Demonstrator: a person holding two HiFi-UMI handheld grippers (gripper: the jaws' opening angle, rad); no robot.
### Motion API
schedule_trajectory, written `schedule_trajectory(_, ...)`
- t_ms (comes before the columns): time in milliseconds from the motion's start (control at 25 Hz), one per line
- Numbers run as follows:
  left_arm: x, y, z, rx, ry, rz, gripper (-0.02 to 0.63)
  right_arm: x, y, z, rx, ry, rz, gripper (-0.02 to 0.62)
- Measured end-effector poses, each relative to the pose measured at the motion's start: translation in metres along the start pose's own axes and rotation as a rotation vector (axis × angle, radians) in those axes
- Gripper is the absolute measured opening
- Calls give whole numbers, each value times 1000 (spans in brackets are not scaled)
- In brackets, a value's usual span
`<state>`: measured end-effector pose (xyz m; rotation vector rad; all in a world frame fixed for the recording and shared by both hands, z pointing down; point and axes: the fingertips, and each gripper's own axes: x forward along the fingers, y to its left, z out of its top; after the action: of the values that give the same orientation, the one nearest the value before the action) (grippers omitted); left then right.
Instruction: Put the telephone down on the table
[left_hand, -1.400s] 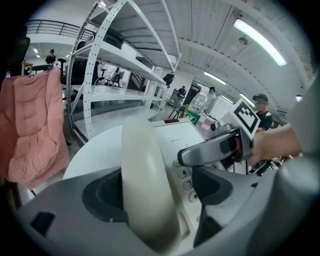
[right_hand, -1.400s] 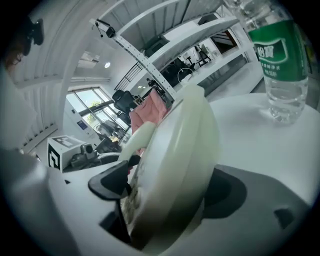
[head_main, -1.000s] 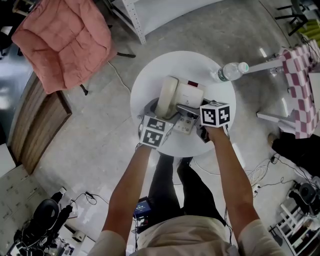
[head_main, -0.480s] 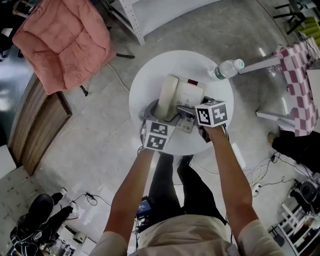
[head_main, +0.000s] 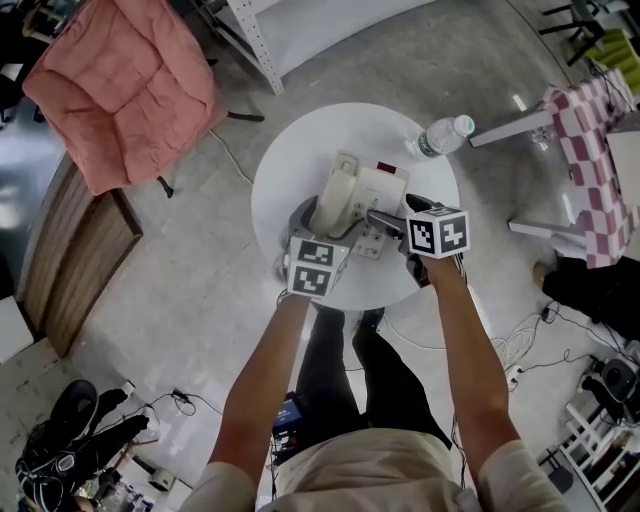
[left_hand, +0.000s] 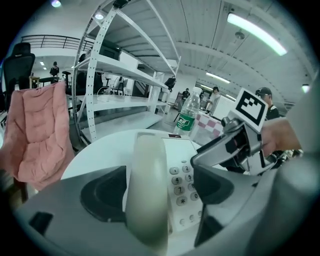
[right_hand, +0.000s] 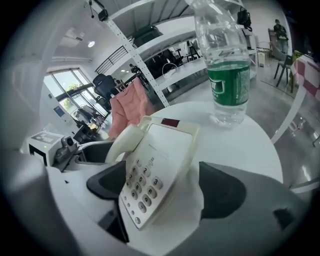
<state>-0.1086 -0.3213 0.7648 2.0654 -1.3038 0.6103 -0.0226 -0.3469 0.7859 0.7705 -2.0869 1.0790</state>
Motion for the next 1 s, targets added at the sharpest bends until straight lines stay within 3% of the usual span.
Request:
schedule_trajectory(120, 3, 2, 9, -32, -41, 48, 393, 0, 0, -3, 25, -35, -7, 454)
schedule_trajectory(320, 14, 19, 17, -10, -69, 178, 393, -7, -3, -3, 46, -76, -21, 453)
schedule_trajectory(680, 6, 21, 2, 41, -20, 185, 391, -23, -9, -3, 57, -95, -12, 453)
schedule_trajectory(920, 2, 25, -1, 110, 10, 293, 227, -21, -11, -14, 73, -85, -8, 453)
schedule_trajectory(1000, 4, 24, 3, 89, 6, 289, 225, -22, -13, -17, 77, -82, -8, 453)
